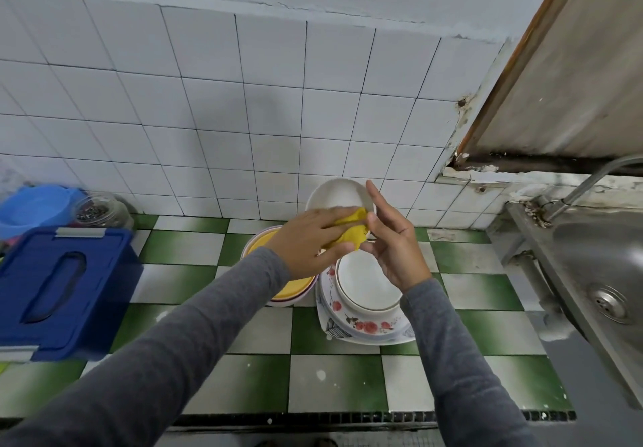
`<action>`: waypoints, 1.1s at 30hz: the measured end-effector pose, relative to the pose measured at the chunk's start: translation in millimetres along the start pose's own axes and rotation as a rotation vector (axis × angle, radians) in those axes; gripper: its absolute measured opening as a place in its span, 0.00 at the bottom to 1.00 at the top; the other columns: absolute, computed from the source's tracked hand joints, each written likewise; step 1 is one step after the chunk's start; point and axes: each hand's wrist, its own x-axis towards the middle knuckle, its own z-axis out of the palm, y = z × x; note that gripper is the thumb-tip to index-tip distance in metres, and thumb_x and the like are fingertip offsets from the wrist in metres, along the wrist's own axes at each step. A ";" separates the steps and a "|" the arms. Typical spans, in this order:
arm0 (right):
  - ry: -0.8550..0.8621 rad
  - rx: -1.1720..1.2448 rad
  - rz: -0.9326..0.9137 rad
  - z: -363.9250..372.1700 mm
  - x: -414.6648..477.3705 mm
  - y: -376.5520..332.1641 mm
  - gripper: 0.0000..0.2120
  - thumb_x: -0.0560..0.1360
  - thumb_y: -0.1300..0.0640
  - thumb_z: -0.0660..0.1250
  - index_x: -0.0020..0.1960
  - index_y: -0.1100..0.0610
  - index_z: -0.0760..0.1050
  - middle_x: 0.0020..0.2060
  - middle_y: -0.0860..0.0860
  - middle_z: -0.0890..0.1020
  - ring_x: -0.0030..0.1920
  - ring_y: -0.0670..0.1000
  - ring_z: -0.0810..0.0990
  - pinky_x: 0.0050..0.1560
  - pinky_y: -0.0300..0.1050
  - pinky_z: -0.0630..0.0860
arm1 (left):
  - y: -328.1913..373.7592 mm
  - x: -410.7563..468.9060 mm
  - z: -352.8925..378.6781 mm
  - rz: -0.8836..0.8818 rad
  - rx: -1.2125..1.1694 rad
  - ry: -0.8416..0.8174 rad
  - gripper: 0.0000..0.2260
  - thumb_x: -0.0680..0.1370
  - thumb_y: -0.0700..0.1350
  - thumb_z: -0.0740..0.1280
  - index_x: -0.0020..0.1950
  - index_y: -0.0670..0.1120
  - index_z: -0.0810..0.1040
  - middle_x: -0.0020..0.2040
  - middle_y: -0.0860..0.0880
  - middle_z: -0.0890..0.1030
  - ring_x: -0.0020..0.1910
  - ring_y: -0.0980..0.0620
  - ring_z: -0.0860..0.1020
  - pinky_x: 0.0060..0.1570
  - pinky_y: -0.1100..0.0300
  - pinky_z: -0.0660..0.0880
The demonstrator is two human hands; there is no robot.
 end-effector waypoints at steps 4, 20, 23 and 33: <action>0.006 -0.058 0.001 -0.6 -0.9 2.4 0.22 0.76 0.56 0.67 0.69 0.45 0.74 0.62 0.52 0.81 0.56 0.51 0.83 0.53 0.52 0.81 | -12.6 -6.7 -1.4 0.030 0.221 -0.064 0.25 0.84 0.60 0.46 0.72 0.52 0.74 0.74 0.49 0.72 0.71 0.43 0.72 0.69 0.44 0.68; 0.027 0.004 0.028 0.4 0.9 11.6 0.19 0.77 0.55 0.66 0.67 0.43 0.77 0.63 0.55 0.80 0.59 0.56 0.81 0.59 0.63 0.78 | -0.7 3.2 -5.4 -0.077 0.295 -0.057 0.21 0.79 0.57 0.54 0.63 0.53 0.81 0.58 0.45 0.77 0.51 0.42 0.79 0.63 0.36 0.65; 0.024 0.005 0.018 3.2 2.3 10.6 0.19 0.77 0.55 0.66 0.67 0.43 0.77 0.66 0.55 0.79 0.59 0.56 0.81 0.61 0.63 0.78 | 0.5 1.6 4.1 -0.160 0.392 0.103 0.22 0.81 0.57 0.54 0.70 0.51 0.75 0.62 0.43 0.75 0.55 0.44 0.78 0.62 0.41 0.66; 0.052 -0.002 0.013 14.5 4.1 21.0 0.18 0.77 0.52 0.67 0.66 0.42 0.79 0.68 0.56 0.77 0.68 0.60 0.76 0.64 0.69 0.74 | 30.1 9.0 20.0 -0.472 0.305 0.110 0.32 0.80 0.53 0.40 0.81 0.39 0.46 0.81 0.42 0.40 0.79 0.46 0.34 0.76 0.53 0.31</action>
